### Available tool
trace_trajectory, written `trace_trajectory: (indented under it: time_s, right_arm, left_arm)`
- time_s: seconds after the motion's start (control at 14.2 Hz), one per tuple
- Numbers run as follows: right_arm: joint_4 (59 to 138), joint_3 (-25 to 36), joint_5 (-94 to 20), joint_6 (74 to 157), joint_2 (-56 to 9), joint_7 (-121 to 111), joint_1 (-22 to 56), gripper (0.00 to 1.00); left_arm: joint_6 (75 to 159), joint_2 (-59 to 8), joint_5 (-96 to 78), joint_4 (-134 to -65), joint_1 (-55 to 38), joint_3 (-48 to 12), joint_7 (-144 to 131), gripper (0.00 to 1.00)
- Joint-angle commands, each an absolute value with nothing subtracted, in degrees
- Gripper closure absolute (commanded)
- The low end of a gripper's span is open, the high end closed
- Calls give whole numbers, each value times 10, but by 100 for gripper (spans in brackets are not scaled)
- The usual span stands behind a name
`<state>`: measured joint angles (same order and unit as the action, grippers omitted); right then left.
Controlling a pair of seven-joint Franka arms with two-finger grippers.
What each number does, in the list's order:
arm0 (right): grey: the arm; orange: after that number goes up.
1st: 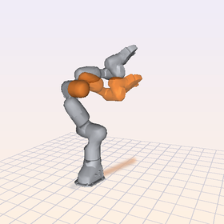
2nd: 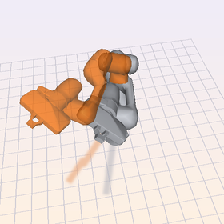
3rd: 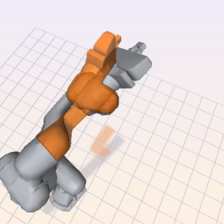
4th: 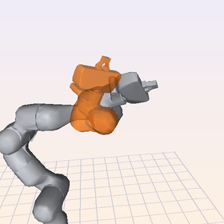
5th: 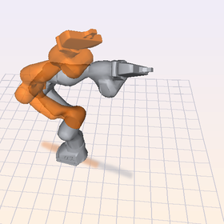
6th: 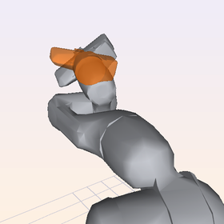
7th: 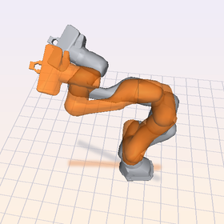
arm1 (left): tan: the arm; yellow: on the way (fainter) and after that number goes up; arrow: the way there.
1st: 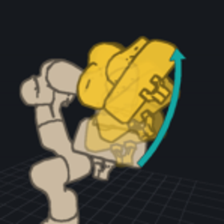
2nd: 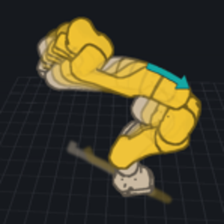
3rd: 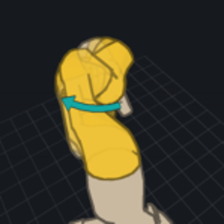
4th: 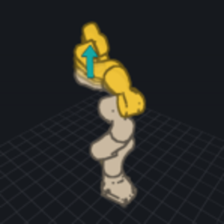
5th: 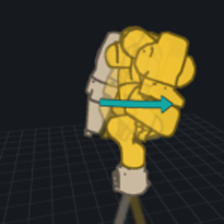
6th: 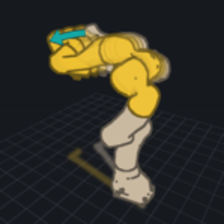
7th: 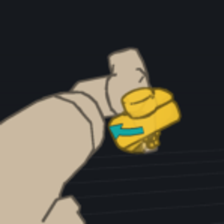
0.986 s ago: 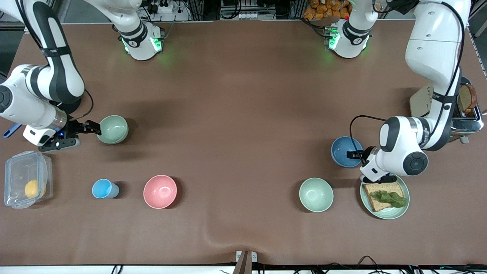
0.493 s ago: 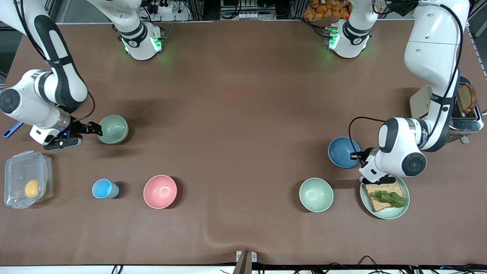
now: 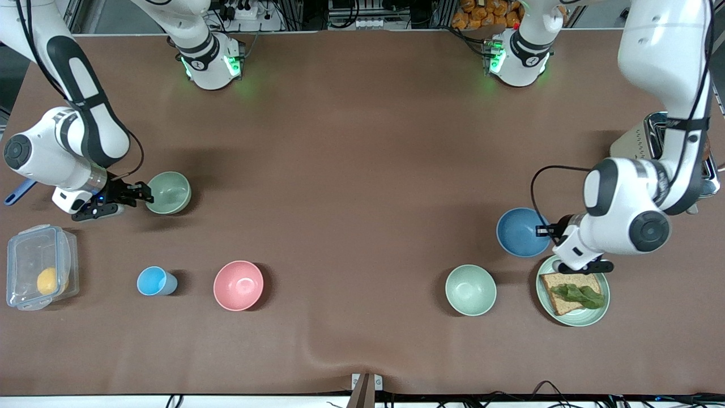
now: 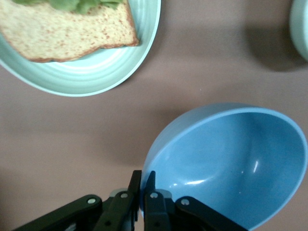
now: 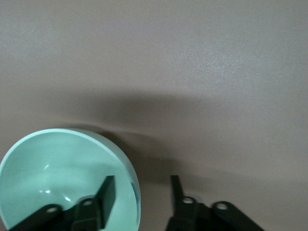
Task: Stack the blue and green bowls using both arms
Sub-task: 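Carry the green bowl with the right gripper toward the table middle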
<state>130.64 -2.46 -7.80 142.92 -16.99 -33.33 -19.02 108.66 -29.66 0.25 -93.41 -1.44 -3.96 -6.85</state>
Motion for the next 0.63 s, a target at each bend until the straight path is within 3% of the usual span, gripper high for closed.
trace_trajectory:
  time_s: [0.0, 0.07, 0.14, 0.56]
  right_arm:
    - [1313, -35, -98, 1444, -176, -357, -206, 83]
    - [1314, -35, -100, 1443, -175, -357, -205, 95]
    - [1314, -35, -102, 1439, -174, -357, -202, 100]
    - [1303, -40, -109, 1373, -135, -339, -189, 100]
  left_arm:
    - [1055, -250, -10, -946, -13, -50, -94, 100]
    - [1049, -241, -10, -946, -11, -59, -108, 100]
    - [1044, -232, -11, -946, -11, -68, -121, 100]
    - [1018, -202, -52, -947, -11, -127, -192, 100]
